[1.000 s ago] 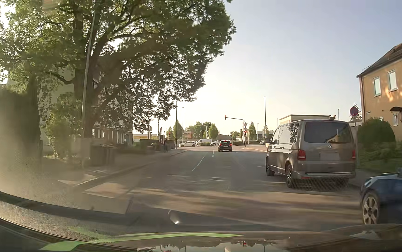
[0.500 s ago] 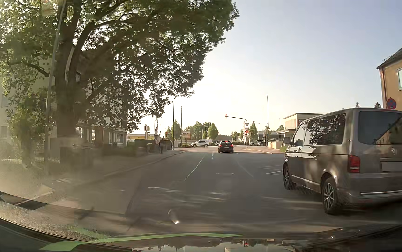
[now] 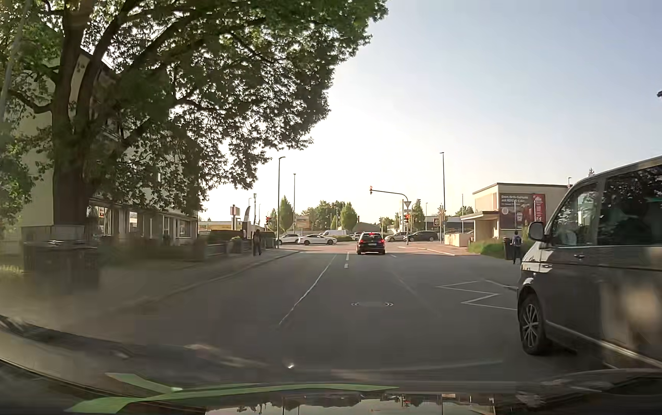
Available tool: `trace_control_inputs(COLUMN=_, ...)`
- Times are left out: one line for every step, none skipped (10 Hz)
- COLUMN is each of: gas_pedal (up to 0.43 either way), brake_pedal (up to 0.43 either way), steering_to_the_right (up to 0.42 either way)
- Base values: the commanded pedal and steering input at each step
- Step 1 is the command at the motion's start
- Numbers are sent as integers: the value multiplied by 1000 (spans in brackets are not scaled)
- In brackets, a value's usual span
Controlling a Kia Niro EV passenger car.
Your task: Follow the waypoints while adhering to traffic rules and regulations
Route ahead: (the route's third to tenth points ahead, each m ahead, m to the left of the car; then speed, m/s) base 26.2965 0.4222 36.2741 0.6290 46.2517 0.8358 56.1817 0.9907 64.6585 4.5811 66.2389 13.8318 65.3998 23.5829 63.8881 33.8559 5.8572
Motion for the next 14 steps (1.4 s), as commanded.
trace_control_inputs(gas_pedal=8, brake_pedal=0, steering_to_the_right=9)
trace_control_inputs(gas_pedal=0, brake_pedal=0, steering_to_the_right=13)
trace_control_inputs(gas_pedal=0, brake_pedal=0, steering_to_the_right=16)
trace_control_inputs(gas_pedal=0, brake_pedal=0, steering_to_the_right=20)
trace_control_inputs(gas_pedal=0, brake_pedal=0, steering_to_the_right=22)
trace_control_inputs(gas_pedal=0, brake_pedal=0, steering_to_the_right=22)
trace_control_inputs(gas_pedal=0, brake_pedal=0, steering_to_the_right=22)
trace_control_inputs(gas_pedal=0, brake_pedal=0, steering_to_the_right=22)
trace_control_inputs(gas_pedal=0, brake_pedal=12, steering_to_the_right=23)
trace_control_inputs(gas_pedal=0, brake_pedal=18, steering_to_the_right=24)
trace_control_inputs(gas_pedal=0, brake_pedal=37, steering_to_the_right=25)
trace_control_inputs(gas_pedal=0, brake_pedal=49, steering_to_the_right=24)
trace_control_inputs(gas_pedal=0, brake_pedal=61, steering_to_the_right=24)
trace_control_inputs(gas_pedal=0, brake_pedal=61, steering_to_the_right=24)
